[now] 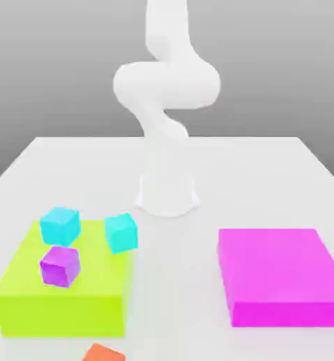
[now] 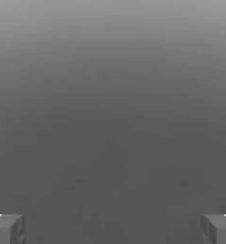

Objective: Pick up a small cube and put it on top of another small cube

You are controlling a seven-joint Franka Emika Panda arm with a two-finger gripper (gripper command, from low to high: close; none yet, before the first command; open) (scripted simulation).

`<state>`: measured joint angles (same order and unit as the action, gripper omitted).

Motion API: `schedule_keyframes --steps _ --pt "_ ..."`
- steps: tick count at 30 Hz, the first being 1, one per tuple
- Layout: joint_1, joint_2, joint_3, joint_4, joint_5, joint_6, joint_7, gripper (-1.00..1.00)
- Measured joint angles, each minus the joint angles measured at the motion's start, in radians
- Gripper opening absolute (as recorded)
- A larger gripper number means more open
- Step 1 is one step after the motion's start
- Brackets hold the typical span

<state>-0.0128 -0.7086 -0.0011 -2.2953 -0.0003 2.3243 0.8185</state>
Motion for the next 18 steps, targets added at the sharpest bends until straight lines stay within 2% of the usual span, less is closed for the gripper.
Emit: schedule_keyframes --steps 18 --pt "-0.078 0.659 -0.028 0.033 -0.001 0.176 0.132 0.0"
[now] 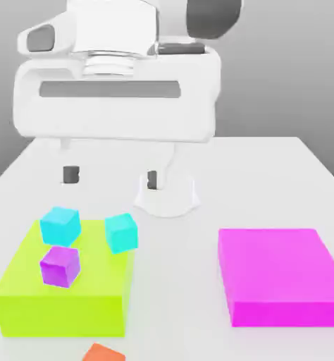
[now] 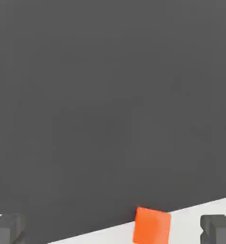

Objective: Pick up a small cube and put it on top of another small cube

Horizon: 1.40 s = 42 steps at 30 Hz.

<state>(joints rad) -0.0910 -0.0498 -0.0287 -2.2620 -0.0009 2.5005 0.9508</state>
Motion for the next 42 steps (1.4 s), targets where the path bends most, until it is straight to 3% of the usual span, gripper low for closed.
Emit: schedule_keyframes --steps 11,15,16,22,28,42 --pt "-0.037 0.399 -0.02 0.021 0.034 0.11 0.055 0.0" --pt "-0.046 0.544 -0.012 0.046 0.047 0.211 0.051 0.0" --pt "-0.048 0.569 -0.01 0.051 0.049 0.23 0.05 -1.0" --pt "-0.05 0.582 -0.008 0.053 0.05 0.241 0.05 -1.0" --pt "-0.04 0.413 -0.023 0.01 0.04 0.115 0.061 -1.0" --pt "-0.075 -0.094 -0.037 -0.305 -0.001 -0.076 0.182 -1.0"
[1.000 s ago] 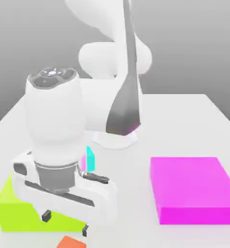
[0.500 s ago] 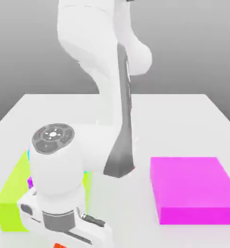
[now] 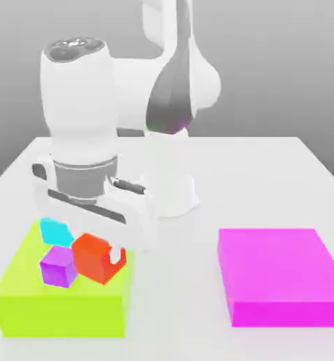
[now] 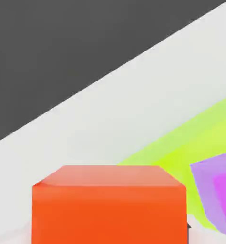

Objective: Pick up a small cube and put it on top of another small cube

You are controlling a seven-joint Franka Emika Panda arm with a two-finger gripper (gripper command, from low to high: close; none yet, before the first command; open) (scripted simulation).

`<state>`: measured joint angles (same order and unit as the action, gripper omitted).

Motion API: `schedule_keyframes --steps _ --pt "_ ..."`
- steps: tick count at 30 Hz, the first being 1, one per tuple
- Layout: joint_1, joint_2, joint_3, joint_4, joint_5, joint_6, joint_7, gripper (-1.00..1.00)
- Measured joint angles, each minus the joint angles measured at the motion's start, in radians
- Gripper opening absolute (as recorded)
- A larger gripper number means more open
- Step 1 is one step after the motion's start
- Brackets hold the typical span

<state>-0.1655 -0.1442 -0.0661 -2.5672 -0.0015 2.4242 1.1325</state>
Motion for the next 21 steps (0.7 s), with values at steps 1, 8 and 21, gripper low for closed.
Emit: schedule_keyframes --steps 1,8,21 --pt "-0.004 -0.036 0.001 -0.023 -0.003 -0.013 0.009 -1.0" --pt "-0.04 -0.29 0.012 -0.183 -0.019 -0.107 0.07 -1.0" --pt "-0.074 -0.31 0.026 -0.36 -0.023 0.05 0.104 1.0"
